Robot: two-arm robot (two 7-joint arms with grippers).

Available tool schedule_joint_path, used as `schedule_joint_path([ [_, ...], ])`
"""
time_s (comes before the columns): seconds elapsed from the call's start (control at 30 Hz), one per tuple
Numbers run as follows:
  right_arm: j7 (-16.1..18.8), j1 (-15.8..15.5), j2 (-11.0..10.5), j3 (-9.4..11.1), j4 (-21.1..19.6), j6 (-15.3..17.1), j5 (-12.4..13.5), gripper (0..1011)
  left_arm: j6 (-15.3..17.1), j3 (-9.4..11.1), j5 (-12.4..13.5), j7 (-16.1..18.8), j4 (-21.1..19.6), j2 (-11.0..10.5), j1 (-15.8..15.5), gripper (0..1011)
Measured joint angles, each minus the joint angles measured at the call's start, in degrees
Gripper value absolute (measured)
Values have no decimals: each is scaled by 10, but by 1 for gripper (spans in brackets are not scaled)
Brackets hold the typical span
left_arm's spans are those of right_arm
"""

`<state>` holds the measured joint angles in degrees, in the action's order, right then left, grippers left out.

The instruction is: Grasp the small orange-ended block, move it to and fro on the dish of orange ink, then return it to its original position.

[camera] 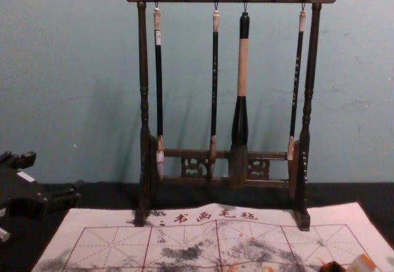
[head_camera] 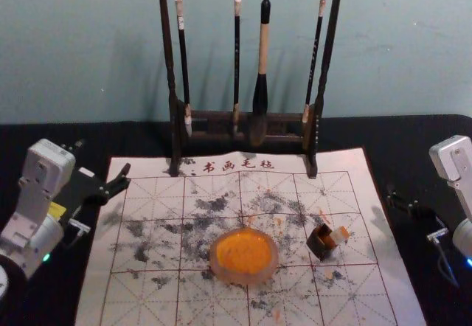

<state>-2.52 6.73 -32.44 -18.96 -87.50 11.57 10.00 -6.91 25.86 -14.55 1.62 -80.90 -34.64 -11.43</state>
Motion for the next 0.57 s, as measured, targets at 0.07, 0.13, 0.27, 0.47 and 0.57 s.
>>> schedule_joint_path([
  [0.07,0,0,0,0,0,0,0,1000,0,0,0,0,0,0,0,1001],
  [0.13,0,0,0,0,0,0,0,1000,0,0,0,0,0,0,0,1001],
  [0.27,0,0,0,0,0,0,0,1000,0,0,0,0,0,0,0,1001],
  [0.47,0,0,0,0,-1,1,0,1000,0,0,0,0,0,0,0,1001],
  [0.57,0,0,0,0,-1,1,0,1000,0,0,0,0,0,0,0,1002],
])
